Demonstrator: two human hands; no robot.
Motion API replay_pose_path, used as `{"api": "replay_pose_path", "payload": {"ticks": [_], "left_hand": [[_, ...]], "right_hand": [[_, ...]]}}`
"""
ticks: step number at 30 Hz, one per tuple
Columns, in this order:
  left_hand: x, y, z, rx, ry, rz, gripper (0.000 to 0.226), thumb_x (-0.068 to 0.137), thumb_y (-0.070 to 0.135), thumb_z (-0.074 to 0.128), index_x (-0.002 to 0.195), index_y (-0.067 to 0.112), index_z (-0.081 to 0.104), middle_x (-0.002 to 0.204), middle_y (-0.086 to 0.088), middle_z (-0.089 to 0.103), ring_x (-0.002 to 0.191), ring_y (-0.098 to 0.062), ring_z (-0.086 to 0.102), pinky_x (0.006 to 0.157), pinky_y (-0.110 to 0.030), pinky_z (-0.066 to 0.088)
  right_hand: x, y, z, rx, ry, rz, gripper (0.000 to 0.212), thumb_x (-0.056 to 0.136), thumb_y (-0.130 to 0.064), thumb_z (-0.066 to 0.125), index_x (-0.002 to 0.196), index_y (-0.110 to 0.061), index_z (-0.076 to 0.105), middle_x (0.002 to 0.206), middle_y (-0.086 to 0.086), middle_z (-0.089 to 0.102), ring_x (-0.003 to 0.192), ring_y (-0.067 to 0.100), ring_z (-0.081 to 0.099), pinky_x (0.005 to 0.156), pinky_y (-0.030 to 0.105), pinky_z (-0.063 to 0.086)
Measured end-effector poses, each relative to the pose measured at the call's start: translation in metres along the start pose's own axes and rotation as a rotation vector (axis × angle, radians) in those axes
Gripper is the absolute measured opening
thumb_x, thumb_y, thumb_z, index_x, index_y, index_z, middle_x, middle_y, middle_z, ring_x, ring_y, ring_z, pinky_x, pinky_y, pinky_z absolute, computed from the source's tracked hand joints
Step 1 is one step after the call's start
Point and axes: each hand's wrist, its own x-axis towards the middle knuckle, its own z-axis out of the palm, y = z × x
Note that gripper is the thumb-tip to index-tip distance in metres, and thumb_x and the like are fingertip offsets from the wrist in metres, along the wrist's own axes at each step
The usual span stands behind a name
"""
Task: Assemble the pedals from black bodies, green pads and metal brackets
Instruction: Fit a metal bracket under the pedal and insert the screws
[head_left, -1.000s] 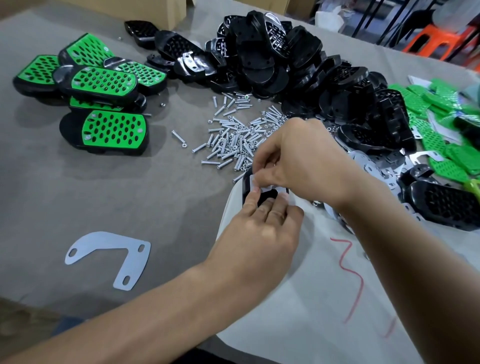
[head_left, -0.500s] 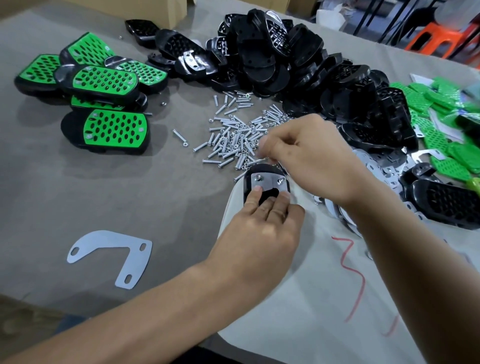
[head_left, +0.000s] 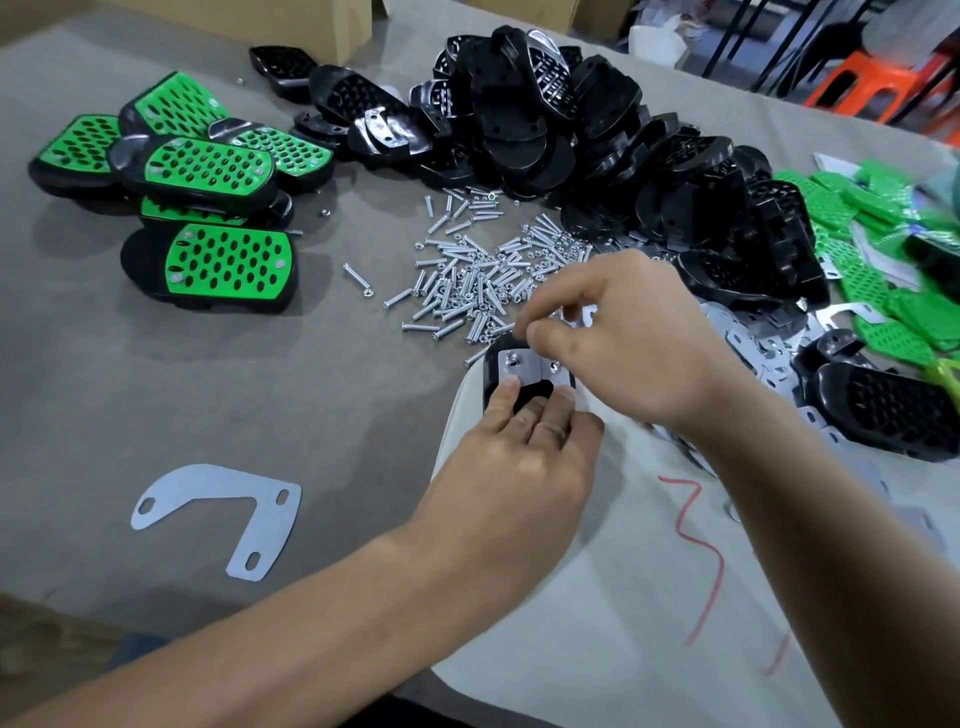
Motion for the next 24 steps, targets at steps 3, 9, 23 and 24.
{"api": "replay_pose_path", "payload": {"ticks": [3, 9, 23, 24], "left_hand": [[0.0, -0.001, 0.0, 0.011, 0.018, 0.003, 0.039, 0.068, 0.01, 0.082, 0.105, 0.001, 0.077, 0.106, -0.018, 0.078, 0.093, -0.028, 0.077, 0.096, -0.048, 0.057], [0.0, 0.0, -0.002, 0.01, 0.022, 0.003, 0.043, 0.068, 0.01, 0.082, 0.11, 0.002, 0.077, 0.102, -0.016, 0.078, 0.092, -0.027, 0.077, 0.097, -0.047, 0.057], [0.002, -0.001, -0.003, -0.042, 0.1, 0.019, 0.03, 0.058, 0.006, 0.087, 0.086, 0.005, 0.076, 0.077, -0.014, 0.075, 0.069, -0.027, 0.073, 0.087, -0.046, 0.061], [0.002, -0.001, -0.003, -0.037, 0.081, 0.01, 0.03, 0.061, 0.007, 0.086, 0.089, 0.005, 0.076, 0.088, -0.015, 0.078, 0.075, -0.026, 0.075, 0.089, -0.046, 0.06]], "right_hand": [[-0.002, -0.003, 0.001, -0.076, -0.071, -0.025, 0.028, 0.082, -0.009, 0.065, 0.081, -0.033, 0.08, 0.084, -0.01, 0.075, 0.08, 0.009, 0.062, 0.072, 0.012, 0.045], [-0.004, -0.014, -0.004, -0.175, -0.118, -0.016, 0.035, 0.084, -0.002, 0.057, 0.087, -0.027, 0.081, 0.092, -0.009, 0.076, 0.088, 0.011, 0.066, 0.073, 0.01, 0.047], [-0.003, -0.02, 0.0, -0.383, -0.182, -0.127, 0.024, 0.074, 0.0, 0.053, 0.06, -0.014, 0.065, 0.115, -0.009, 0.073, 0.111, 0.007, 0.047, 0.085, 0.005, 0.028], [-0.003, -0.017, -0.006, -0.274, -0.073, -0.081, 0.032, 0.072, 0.004, 0.051, 0.061, -0.019, 0.07, 0.12, -0.012, 0.072, 0.108, 0.001, 0.043, 0.081, -0.001, 0.025]]}}
